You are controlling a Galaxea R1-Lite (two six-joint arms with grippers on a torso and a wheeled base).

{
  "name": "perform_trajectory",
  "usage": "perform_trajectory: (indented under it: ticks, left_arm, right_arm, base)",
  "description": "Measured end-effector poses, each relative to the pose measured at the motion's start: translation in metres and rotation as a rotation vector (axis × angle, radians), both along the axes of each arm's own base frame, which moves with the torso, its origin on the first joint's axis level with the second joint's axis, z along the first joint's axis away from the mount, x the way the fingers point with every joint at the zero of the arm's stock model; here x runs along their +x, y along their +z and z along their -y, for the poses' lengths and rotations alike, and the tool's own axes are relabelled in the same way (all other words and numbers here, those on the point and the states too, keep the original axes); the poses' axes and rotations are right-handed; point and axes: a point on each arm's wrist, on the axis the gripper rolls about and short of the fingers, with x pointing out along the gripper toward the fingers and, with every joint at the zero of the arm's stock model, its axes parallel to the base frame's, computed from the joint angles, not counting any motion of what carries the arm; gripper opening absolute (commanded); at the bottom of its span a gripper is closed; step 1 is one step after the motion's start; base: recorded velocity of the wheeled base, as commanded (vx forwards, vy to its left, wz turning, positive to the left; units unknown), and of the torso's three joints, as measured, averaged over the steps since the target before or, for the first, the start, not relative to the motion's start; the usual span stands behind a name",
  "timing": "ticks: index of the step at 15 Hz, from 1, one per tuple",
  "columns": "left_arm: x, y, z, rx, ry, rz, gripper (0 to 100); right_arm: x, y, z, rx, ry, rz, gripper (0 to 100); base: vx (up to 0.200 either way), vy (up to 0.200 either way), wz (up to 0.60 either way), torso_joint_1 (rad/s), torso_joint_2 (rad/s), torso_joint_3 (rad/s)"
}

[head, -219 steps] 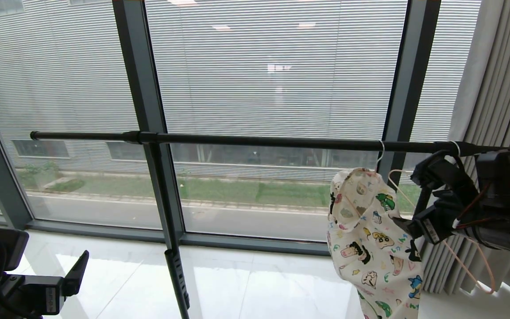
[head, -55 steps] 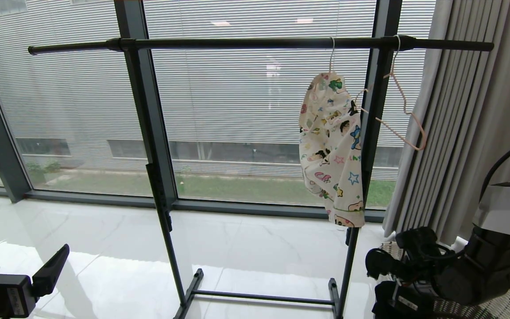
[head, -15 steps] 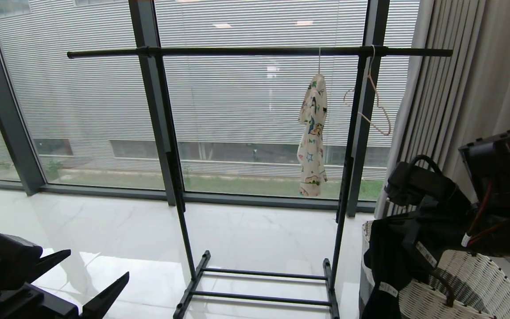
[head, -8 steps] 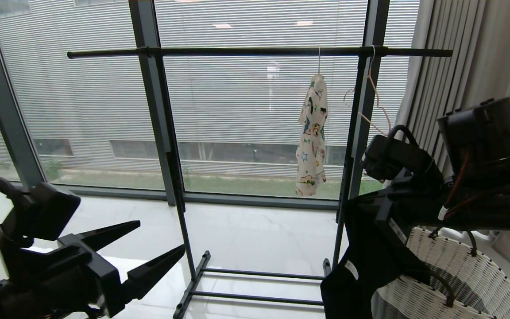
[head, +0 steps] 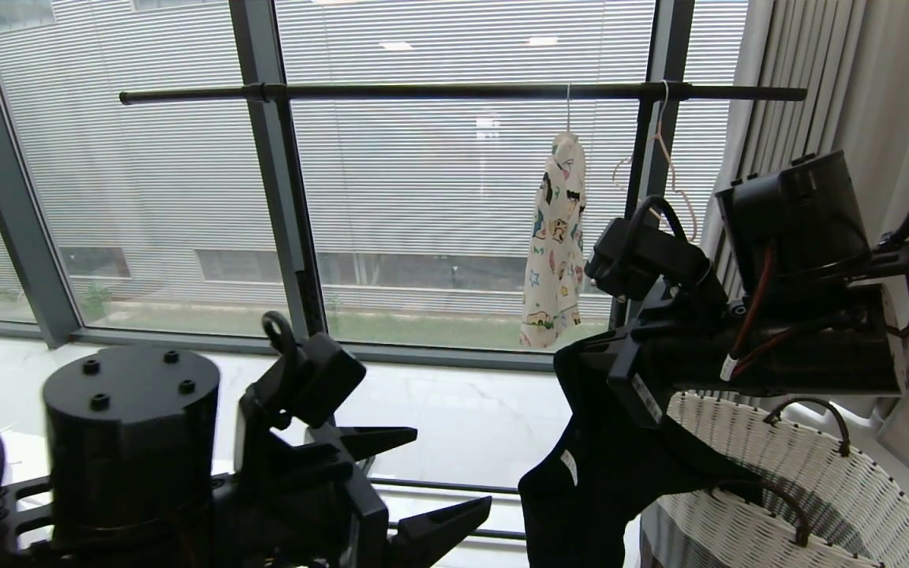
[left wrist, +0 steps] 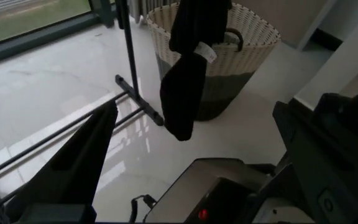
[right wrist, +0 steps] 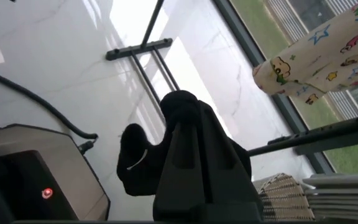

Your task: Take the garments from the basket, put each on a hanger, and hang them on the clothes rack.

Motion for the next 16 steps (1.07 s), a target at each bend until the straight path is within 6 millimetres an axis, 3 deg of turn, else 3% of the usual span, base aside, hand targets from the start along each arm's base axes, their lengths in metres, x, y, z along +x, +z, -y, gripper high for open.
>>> perform_trajectory:
  ticks: [2,7,16]
  left_arm:
    - [0.016,-0.004,0.017,0.007,-0.010,-0.032,100]
    - [0.047,-0.047,0.044,0.145,-0.042,-0.088,100]
    - [0.070,-0.079,0.070,0.211,-0.032,-0.138,100]
  right_arm:
    - [-0.005,0.001,-0.004,0.017,0.008,-0.013,0]
    - [-0.011,0.005,-0.005,0.043,0.060,-0.024,0]
    - [-0.027,0.017,-0.003,0.086,0.129,-0.017,0]
  base:
    - [0.000,0.000,0.00,0.000,0.00,0.000]
    - [0.000,0.000,0.00,0.000,0.00,0.000]
    - [0.000,0.000,0.00,0.000,0.00,0.000]
